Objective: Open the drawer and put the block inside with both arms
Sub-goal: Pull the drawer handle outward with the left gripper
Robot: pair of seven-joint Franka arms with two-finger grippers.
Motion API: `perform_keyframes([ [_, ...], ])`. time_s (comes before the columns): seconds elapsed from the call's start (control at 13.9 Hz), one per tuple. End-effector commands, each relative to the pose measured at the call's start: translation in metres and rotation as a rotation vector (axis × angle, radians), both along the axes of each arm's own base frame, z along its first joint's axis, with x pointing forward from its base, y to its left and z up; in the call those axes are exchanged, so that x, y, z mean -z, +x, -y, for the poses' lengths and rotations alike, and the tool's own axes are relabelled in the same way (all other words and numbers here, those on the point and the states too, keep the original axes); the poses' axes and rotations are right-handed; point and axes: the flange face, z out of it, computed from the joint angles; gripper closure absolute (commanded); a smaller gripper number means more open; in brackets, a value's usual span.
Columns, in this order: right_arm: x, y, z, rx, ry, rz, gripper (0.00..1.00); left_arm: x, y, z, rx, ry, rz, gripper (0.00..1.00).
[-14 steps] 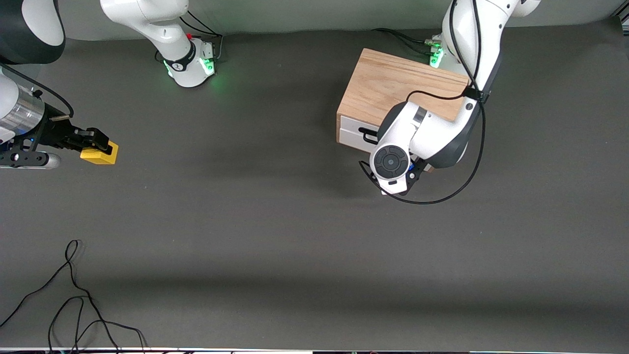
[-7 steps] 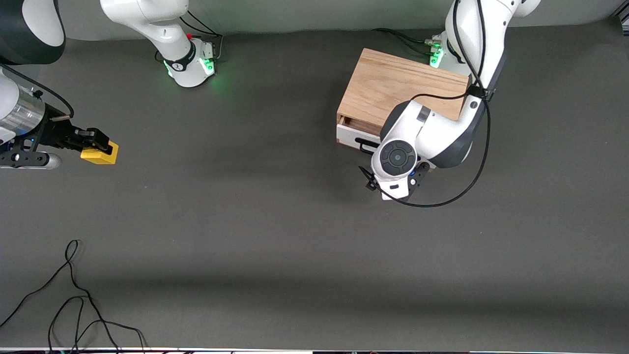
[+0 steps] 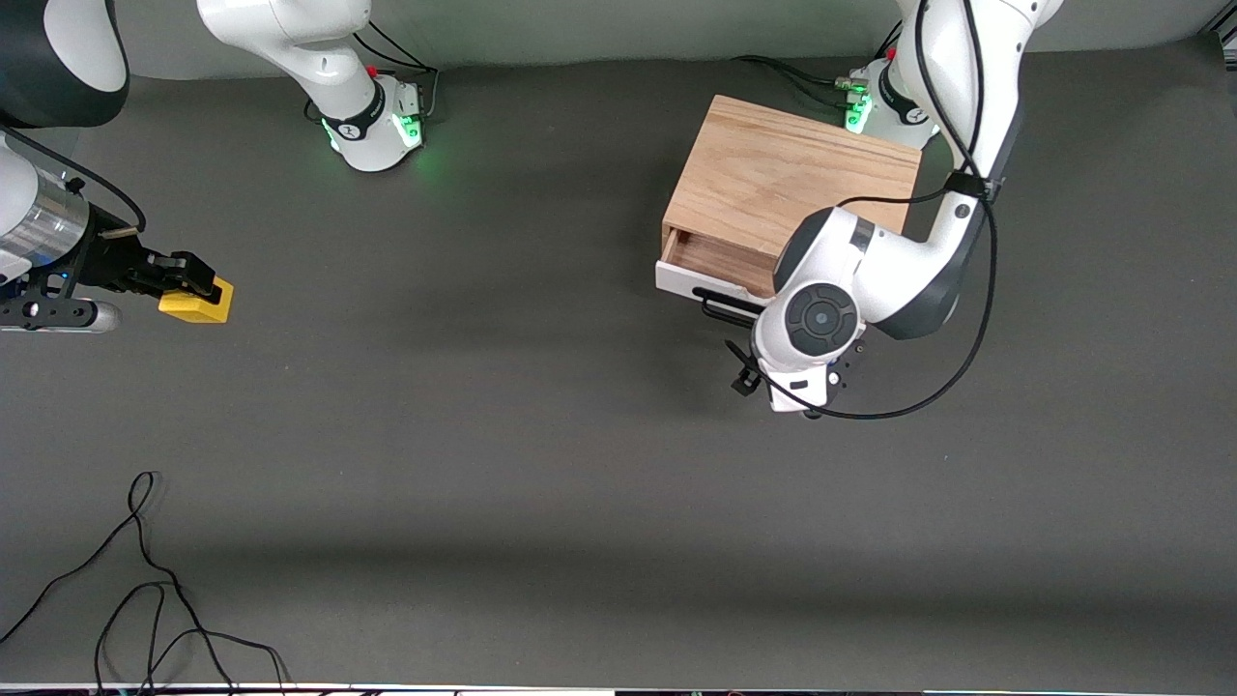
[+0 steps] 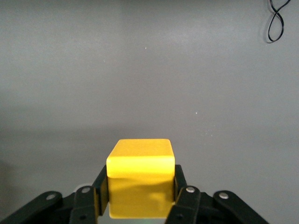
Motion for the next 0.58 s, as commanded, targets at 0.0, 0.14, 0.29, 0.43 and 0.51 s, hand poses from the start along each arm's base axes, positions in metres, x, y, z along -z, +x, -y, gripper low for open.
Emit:
perform_keyframes([
  [0.0,-0.002,-0.004,0.001,0.019,-0.016,-0.002,0.69,-0.013,0.010,-0.001,0.021,-0.031,0.068,0.01],
  [0.14,-0.002,-0.004,0.001,0.019,-0.016,-0.002,0.69,-0.014,0.013,0.000,0.016,-0.045,0.090,0.01],
  [0.29,-0.002,-0.004,0.001,0.019,-0.016,-0.002,0.69,-0.015,0.016,0.003,0.013,-0.063,0.122,0.01],
  [0.43,-0.002,-0.004,0.001,0.019,-0.016,-0.002,0.69,-0.017,0.019,0.004,0.008,-0.078,0.152,0.01],
  [0.51,-0.002,-0.004,0.001,0.019,-0.016,-0.002,0.69,-0.021,0.021,0.007,0.007,-0.090,0.172,0.01],
])
